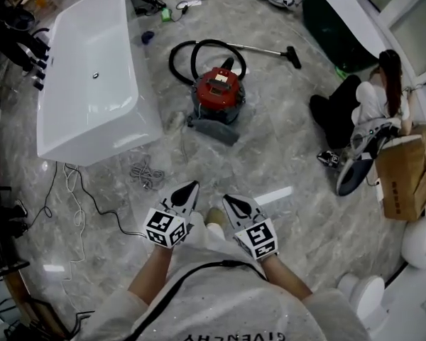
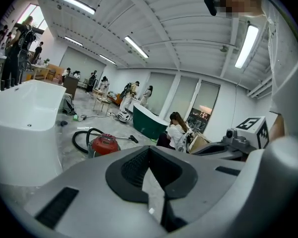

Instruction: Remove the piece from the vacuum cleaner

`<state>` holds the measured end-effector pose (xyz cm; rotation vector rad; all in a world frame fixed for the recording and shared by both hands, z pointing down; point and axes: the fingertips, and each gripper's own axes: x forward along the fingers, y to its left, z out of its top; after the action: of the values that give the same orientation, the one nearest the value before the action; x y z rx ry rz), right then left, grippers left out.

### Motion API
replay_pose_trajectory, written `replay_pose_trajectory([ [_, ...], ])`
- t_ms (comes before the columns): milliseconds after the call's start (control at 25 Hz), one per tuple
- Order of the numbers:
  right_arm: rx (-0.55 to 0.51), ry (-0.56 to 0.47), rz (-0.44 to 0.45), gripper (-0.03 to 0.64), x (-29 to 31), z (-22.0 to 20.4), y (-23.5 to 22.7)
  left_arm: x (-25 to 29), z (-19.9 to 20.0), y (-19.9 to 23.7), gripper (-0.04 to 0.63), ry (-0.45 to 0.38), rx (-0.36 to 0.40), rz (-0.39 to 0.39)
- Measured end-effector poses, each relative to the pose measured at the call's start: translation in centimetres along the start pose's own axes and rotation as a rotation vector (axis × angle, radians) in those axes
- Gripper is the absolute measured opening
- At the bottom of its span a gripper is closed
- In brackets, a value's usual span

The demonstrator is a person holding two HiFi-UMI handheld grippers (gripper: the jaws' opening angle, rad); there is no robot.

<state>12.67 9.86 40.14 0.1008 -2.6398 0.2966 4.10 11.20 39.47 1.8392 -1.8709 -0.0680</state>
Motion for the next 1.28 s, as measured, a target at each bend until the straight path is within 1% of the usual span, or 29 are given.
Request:
replay_pose_trajectory([
  [240, 0.051, 0.021, 0.02, 0.015, 3.2, -0.2, -2.0, 2.1, -0.5, 3.9, 0.02, 0.065, -0.013, 0.028],
  [400, 0.075, 0.059, -0.002, 0.015, 5.7, 0.2, -4.6, 5.7, 0.6, 5.9, 0.02, 0.085, -0.021, -0.007],
  [480, 0.081, 0.075, 0.001, 0.015, 6.9, 0.8, -5.6, 7.6, 1.6, 6.5, 0.02, 0.094, -0.014, -0.033],
  [560, 0.065, 0.102, 0.005, 0.015, 8.3, 1.2, -7.1, 9.7, 2.5, 7.1, 0.02, 0.106, -0.002, -0.066],
  [680, 0.077, 0.124, 0.004, 0.015, 10.8, 2.1, -10.0, 12.9, 3.1, 7.8, 0.021, 0.151, 0.002, -0.154],
  [760, 0.092, 0.135, -0.003, 0.015, 12.2, 2.5, -11.4, 14.4, 2.9, 7.9, 0.021, 0.194, -0.011, -0.215],
  [880, 0.1, 0.174, -0.017, 0.015, 14.1, 2.3, -13.3, 16.4, 2.9, 8.2, 0.026, 0.232, -0.028, -0.293],
  [1000, 0.112, 0.22, -0.012, 0.015, 16.1, 1.8, -14.6, 18.2, 2.3, 8.8, 0.094, 0.273, -0.03, -0.353],
  [1080, 0.112, 0.241, -0.006, 0.015, 17.4, 1.5, -15.1, 19.1, 1.7, 9.6, 0.123, 0.305, -0.027, -0.374],
  [1200, 0.113, 0.262, -0.003, 0.015, 19.1, 0.7, -15.9, 20.3, 0.0, 11.5, 0.148, 0.357, -0.003, -0.382],
  [1280, 0.118, 0.286, -0.004, 0.015, 20.1, -0.6, -16.5, 20.9, -1.6, 13.0, 0.162, 0.393, 0.025, -0.361],
])
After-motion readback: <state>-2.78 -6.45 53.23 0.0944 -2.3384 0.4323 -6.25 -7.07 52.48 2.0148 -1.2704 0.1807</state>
